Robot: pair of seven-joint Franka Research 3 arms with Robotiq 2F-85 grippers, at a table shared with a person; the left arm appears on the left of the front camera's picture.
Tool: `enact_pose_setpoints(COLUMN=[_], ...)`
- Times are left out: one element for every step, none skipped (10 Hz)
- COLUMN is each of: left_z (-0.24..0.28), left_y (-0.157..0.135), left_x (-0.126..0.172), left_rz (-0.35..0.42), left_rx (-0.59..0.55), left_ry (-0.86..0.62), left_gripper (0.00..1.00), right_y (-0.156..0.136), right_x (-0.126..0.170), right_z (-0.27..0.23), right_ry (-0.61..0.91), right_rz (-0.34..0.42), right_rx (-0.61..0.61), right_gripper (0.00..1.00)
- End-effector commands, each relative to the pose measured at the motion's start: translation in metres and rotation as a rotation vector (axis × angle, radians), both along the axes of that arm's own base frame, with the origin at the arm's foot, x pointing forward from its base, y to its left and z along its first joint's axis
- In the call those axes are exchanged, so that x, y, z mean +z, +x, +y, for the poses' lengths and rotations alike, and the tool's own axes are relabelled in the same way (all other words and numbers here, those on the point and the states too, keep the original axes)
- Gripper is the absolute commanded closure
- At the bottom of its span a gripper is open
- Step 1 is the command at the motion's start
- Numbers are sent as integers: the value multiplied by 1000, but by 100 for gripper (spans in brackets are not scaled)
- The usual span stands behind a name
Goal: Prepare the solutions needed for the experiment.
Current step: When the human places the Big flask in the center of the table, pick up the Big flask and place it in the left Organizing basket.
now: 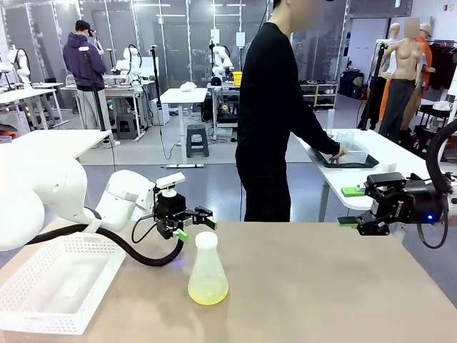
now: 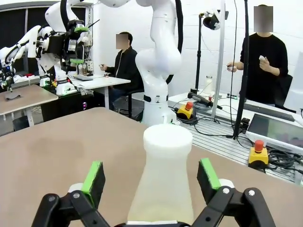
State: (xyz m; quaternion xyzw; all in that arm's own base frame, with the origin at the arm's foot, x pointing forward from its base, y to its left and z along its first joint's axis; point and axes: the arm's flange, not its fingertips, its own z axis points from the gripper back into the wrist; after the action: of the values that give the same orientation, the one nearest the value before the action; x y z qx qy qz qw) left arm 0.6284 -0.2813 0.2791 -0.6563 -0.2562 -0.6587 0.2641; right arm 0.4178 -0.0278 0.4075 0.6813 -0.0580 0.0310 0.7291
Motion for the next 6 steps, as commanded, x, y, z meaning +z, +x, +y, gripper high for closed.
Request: enact_pose_setpoints(left_z=[-2, -7, -10, -14, -19, -24], left_y=[2, -2, -5, -8, -13, -20], left_x=[-7, -10, -12, -16, -18, -19], left_rz=[-27, -13, -21, -12, 7, 14], left_rx=[6, -31, -48, -64, -85, -101], left_ry=[37, 52, 76, 75, 55, 38], left_gripper=[0, 0, 0, 0, 0, 0], right_y=[1, 1, 1, 1, 1, 1], right_x=[1, 1, 1, 1, 1, 1], right_z=[1, 1, 1, 1, 1, 1], right_ry=[4, 4, 4, 4, 4, 4], right_rz=[-3, -3, -3, -3, -3, -3], right_rx=[2, 2, 2, 2, 2, 2], right_gripper=[20, 20, 20, 20, 20, 20])
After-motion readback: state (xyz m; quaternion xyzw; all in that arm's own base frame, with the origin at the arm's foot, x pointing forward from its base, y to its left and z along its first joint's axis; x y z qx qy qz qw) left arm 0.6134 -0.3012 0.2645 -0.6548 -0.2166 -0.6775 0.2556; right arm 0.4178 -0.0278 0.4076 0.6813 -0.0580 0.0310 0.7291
